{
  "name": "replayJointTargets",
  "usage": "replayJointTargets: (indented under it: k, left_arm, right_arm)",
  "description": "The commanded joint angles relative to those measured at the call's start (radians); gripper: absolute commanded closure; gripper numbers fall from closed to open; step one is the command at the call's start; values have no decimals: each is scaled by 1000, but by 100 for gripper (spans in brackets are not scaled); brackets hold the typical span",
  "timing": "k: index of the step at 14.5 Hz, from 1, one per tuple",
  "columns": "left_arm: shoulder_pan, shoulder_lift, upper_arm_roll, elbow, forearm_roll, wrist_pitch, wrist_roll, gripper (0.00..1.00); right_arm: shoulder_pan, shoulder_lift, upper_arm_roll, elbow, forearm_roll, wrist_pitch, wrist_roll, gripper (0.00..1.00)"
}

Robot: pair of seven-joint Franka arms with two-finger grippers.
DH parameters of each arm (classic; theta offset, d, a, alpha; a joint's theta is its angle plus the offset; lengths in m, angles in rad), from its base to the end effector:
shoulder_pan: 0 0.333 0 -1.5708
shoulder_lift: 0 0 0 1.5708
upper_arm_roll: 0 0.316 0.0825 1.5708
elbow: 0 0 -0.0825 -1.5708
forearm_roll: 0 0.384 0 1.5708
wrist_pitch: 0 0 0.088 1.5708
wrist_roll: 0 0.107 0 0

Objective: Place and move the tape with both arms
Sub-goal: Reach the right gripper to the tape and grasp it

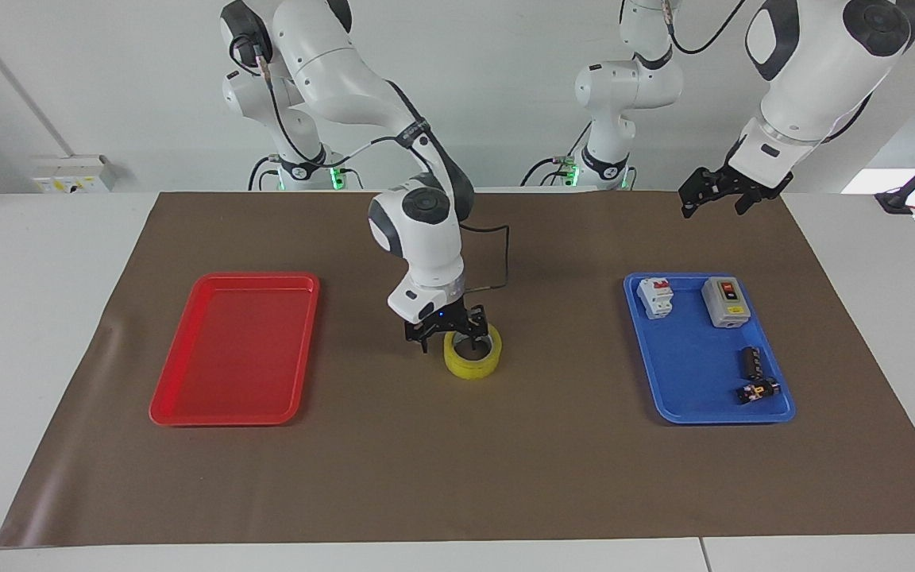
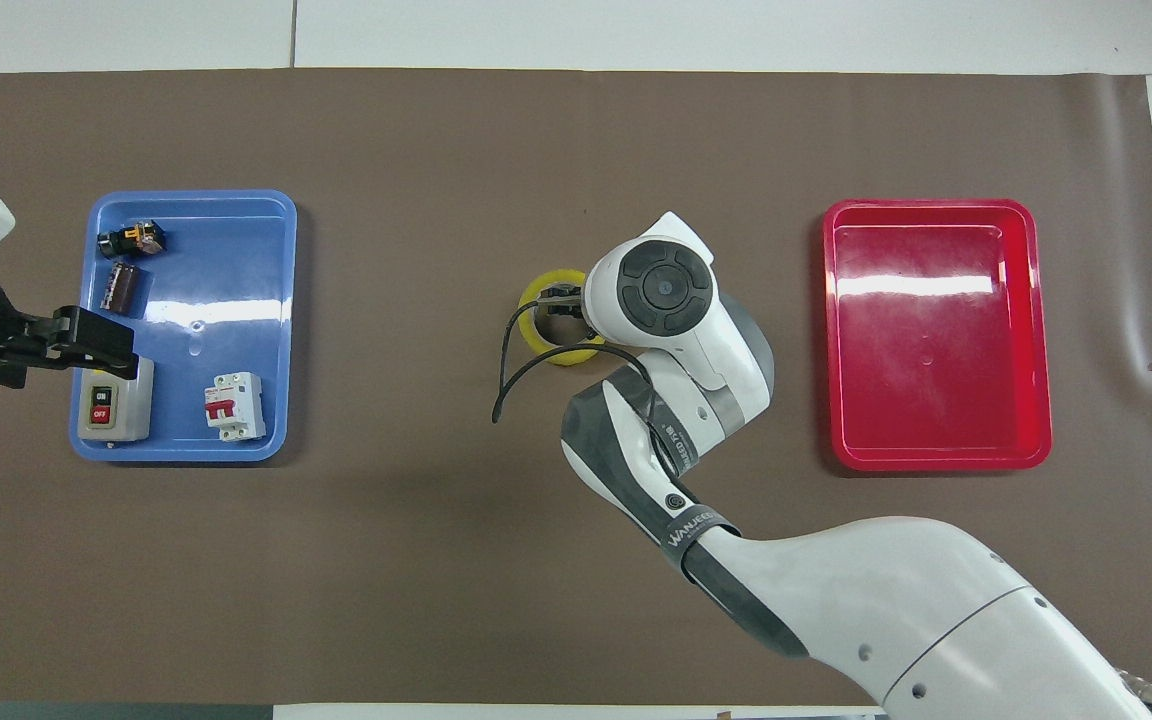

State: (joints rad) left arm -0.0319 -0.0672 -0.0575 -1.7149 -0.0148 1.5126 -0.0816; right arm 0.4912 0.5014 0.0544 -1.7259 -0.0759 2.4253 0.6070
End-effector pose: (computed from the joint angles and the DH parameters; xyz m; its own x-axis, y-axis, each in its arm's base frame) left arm 0.5208 -0.0493 0.5886 0.9908 -0.0072 -0.1352 -0.0073 -1.0000 -0.0001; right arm 0.5888 0.3523 0.3143 0.9831 -0.0258 0.1812 -0.0106 -0.9964 -0.0845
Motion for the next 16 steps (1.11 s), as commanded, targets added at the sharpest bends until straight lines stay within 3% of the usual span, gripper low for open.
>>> replayJointTargets:
  k: [1, 2, 3, 5, 9, 11, 13, 16]
  left_arm:
    - [15, 15, 4, 7, -14, 43, 28, 0]
    - [11, 77, 4, 97, -14, -16, 28, 0]
    - [9, 131, 4, 180, -17, -56, 28, 0]
    - [6, 130, 4, 164, -14, -52, 23, 0]
    - [14, 90, 2, 121, -14, -54, 13, 0]
    - [6, 40, 2, 39, -14, -22, 8, 0]
    - [13, 26, 2, 18, -14, 12, 14, 0]
    - [15, 27, 2, 18, -14, 21, 22, 0]
  right_arm:
    - [3, 37, 2, 12, -77, 37, 11, 0]
    - [7, 40, 2, 14, -91, 37, 10, 17]
    - [7, 40, 2, 14, -94, 37, 8, 47]
    - [18, 40, 2, 14, -94, 23, 14, 100]
    - [44, 39, -5, 20, -96, -9, 23, 100]
    - [29, 42, -7, 105, -113, -139, 17, 100]
    - [-47, -9, -5, 193, -162, -342, -12, 100]
    - [-190, -111, -2, 141, -147, -417, -227, 100]
